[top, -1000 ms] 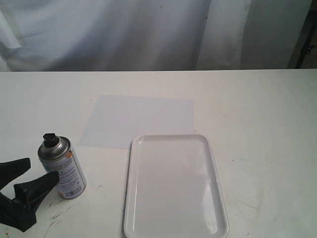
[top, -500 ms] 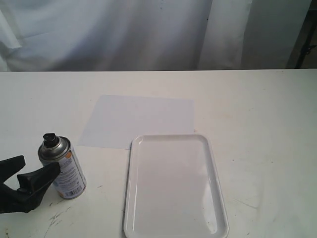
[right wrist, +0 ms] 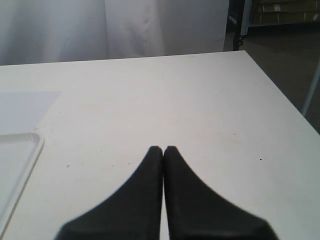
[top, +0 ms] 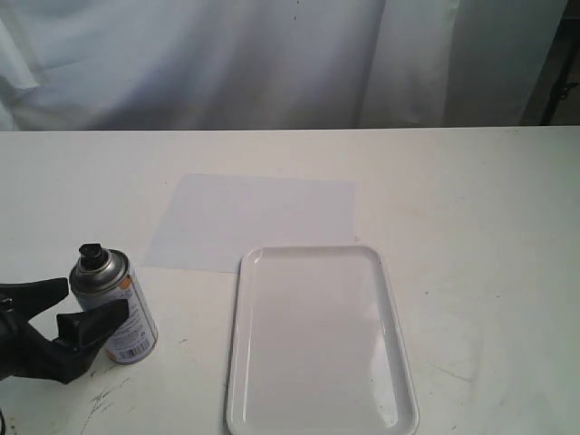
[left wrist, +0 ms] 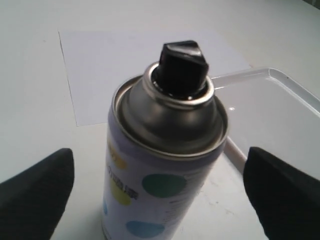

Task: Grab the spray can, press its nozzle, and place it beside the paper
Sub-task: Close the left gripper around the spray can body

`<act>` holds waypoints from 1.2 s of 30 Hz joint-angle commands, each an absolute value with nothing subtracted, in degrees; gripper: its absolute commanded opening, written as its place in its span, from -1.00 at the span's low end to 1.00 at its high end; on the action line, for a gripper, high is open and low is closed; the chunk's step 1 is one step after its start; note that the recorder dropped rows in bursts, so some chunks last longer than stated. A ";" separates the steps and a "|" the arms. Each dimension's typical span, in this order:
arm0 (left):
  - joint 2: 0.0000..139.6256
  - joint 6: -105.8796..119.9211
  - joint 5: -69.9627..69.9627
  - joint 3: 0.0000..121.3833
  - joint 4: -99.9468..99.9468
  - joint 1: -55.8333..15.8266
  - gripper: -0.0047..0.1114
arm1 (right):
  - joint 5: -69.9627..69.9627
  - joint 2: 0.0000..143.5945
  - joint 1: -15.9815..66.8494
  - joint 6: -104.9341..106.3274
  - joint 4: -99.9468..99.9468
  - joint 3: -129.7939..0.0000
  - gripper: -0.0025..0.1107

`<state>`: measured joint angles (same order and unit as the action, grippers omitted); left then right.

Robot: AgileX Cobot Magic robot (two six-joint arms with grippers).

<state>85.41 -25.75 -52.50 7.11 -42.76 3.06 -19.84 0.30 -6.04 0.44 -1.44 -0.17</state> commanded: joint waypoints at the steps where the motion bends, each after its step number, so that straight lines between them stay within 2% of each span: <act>1: 90.24 -25.20 -55.85 9.71 -42.81 2.65 0.55 | -19.67 0.00 -6.38 0.47 -1.10 0.00 -0.96; 17: 107.25 -18.25 -64.61 15.02 -43.98 2.65 0.55 | -19.67 0.00 -6.38 0.47 -1.10 0.00 -0.96; 20: 108.09 -15.81 -68.32 15.02 -43.82 2.65 0.49 | -19.67 0.00 -6.38 0.47 -1.10 0.00 -0.96; 22: 108.09 -14.05 -69.57 15.02 -43.82 2.65 0.30 | -19.67 0.00 -6.38 0.47 -1.10 0.00 -0.96; 25: 108.09 -12.78 -69.57 15.02 -44.26 2.65 0.14 | -19.67 0.00 -6.38 0.47 -1.10 0.00 -0.96; 28: 108.09 -12.38 -69.90 15.02 -44.77 2.65 -0.17 | -19.67 0.00 -6.38 0.47 -1.10 0.00 -0.96; 31: 108.09 -12.38 -69.96 15.02 -46.41 2.65 -0.63 | -19.67 0.00 -6.38 0.47 -1.10 0.00 -0.96; 33: 107.77 -12.38 -69.96 15.02 -46.41 2.65 -0.87 | -19.67 0.00 -6.38 0.47 -1.10 0.00 -0.96; 36: 104.06 -12.63 -69.96 15.02 -42.61 2.65 -0.92 | -19.67 0.00 -6.38 0.47 -1.10 0.00 -0.96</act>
<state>106.88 -12.10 -68.16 14.69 -45.28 3.06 -19.84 0.30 -6.04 0.44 -1.44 -0.17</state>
